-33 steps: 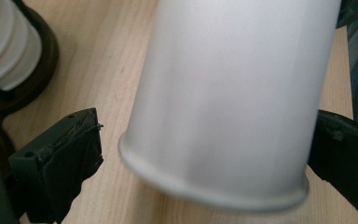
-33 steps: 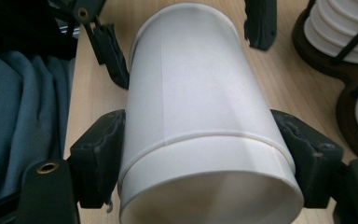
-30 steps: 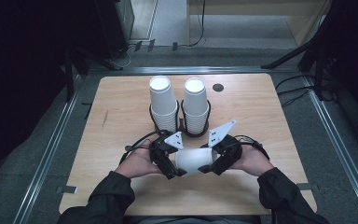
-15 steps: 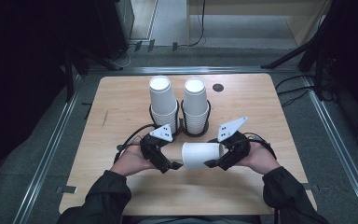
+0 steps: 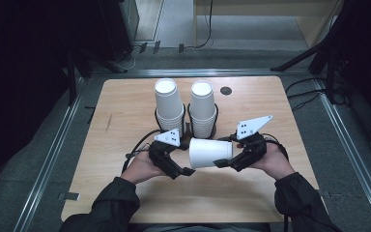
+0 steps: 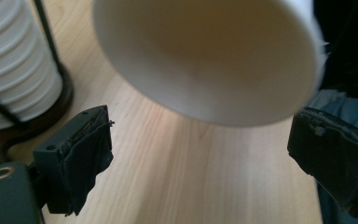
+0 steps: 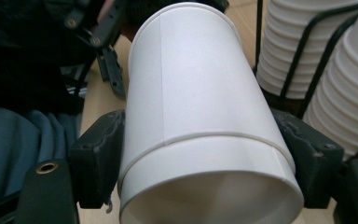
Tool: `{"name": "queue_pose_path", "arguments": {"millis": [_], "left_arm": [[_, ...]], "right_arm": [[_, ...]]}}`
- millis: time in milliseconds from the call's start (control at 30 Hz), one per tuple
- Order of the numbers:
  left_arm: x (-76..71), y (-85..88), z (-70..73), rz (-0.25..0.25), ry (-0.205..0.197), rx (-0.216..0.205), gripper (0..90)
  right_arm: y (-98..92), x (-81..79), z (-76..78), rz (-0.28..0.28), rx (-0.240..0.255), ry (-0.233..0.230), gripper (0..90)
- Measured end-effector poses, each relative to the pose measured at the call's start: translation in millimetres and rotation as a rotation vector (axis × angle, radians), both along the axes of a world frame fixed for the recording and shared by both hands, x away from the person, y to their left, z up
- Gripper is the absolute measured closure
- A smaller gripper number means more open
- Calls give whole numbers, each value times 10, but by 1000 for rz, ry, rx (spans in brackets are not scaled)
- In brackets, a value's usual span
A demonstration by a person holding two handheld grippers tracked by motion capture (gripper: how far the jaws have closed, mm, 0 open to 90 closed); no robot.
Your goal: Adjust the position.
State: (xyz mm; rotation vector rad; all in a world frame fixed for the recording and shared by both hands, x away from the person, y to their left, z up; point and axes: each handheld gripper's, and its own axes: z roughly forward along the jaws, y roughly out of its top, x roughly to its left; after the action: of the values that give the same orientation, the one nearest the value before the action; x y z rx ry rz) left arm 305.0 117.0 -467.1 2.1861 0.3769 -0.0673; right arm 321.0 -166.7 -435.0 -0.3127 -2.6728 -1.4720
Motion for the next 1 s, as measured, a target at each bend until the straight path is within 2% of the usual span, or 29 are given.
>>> {"name": "queue_pose_path", "arguments": {"millis": [167,300,333,433,467,533,633,900,1000], "left_arm": [[-5,-82,-28,-21,0,-14,64],[-10,-105,-39,-23,6,-29,64],[-32,-110,-29,-40,-11,-49,64],[-77,-98,10,-43,-67,-69,64],[-82,-84,22,-36,-64,-84,69],[-83,-67,37,-30,-74,-89,79],[-74,-71,30,-34,-58,-64,105],[-25,-91,38,-49,-9,-34,152],[-35,-88,53,-55,-9,-26,156]], "right_arm": [[59,-38,24,27,26,0,236],[112,-56,20,44,27,3,236],[146,-64,14,54,27,0,237],[178,-82,6,74,44,-3,238],[179,-84,4,75,47,-3,238],[182,-82,-5,74,46,11,239],[186,-79,-21,77,40,12,245],[166,-50,-39,72,31,38,250],[170,-68,-39,77,28,17,248]]}}
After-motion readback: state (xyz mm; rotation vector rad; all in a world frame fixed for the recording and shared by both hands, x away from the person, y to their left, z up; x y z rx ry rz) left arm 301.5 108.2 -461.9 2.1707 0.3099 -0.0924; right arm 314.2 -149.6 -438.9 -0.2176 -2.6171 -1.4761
